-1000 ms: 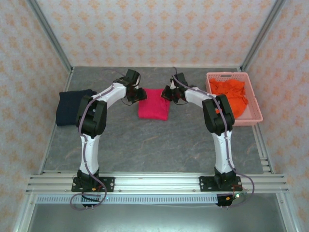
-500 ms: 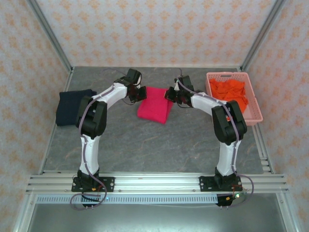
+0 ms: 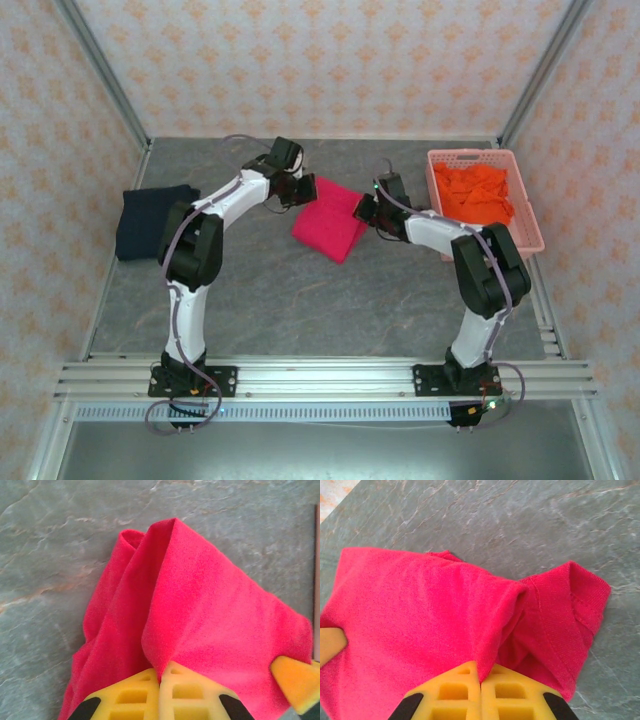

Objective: Fold and stack the t-shirts

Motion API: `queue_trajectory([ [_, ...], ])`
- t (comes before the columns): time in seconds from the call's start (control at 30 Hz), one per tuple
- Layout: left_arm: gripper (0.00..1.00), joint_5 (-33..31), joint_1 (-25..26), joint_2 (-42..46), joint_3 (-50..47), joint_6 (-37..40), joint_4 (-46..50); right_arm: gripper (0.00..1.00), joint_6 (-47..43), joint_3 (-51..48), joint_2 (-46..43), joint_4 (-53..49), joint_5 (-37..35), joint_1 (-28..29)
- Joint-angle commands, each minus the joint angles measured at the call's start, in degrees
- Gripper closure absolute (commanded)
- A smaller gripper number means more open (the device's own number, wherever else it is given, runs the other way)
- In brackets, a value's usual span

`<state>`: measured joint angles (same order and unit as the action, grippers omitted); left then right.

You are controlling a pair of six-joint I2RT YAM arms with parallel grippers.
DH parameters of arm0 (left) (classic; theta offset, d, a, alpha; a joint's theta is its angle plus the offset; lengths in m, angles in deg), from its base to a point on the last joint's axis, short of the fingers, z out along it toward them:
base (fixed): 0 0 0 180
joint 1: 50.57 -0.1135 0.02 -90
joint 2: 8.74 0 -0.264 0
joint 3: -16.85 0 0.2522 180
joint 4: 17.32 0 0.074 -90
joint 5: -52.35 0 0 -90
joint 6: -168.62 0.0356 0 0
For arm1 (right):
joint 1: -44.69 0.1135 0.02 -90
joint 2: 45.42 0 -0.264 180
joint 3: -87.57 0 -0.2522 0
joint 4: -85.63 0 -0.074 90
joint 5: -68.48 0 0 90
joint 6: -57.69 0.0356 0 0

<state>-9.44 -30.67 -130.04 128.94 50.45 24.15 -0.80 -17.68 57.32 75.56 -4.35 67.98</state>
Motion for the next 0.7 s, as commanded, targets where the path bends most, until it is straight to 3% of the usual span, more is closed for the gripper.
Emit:
queue_trajectory([
  [0.0, 0.96, 1.1, 0.2, -2.4, 2.7, 1.4, 1.3, 1.00, 3.0, -3.3, -2.6, 1.8, -9.0, 1.8],
  [0.17, 0.91, 3.0, 1.6, -5.2, 5.9, 2.2, 2.8, 1.00, 8.2, -8.0, -3.4, 4.0, -16.1, 2.8],
  [0.33, 0.67, 3.4, 2.4, -8.2, 8.7, 2.2, 4.6, 1.00, 9.3, -7.2, -0.6, 3.0, -16.7, 3.0],
  [0.5, 0.53, 2.5, 2.2, -7.7, 8.9, 2.6, 5.5, 1.00, 10.5, -6.7, 1.0, 2.8, -15.4, 3.0],
  [0.6, 0.33, 0.7, 1.2, -5.5, 6.5, 1.7, 3.9, 1.00, 9.3, -5.2, 2.6, 1.6, -13.7, 2.5],
  [0.67, 0.08, -0.9, 0.0, -1.6, 2.4, 0.5, 0.5, 1.00, 4.9, -2.7, 5.1, 1.2, -9.1, 1.5],
])
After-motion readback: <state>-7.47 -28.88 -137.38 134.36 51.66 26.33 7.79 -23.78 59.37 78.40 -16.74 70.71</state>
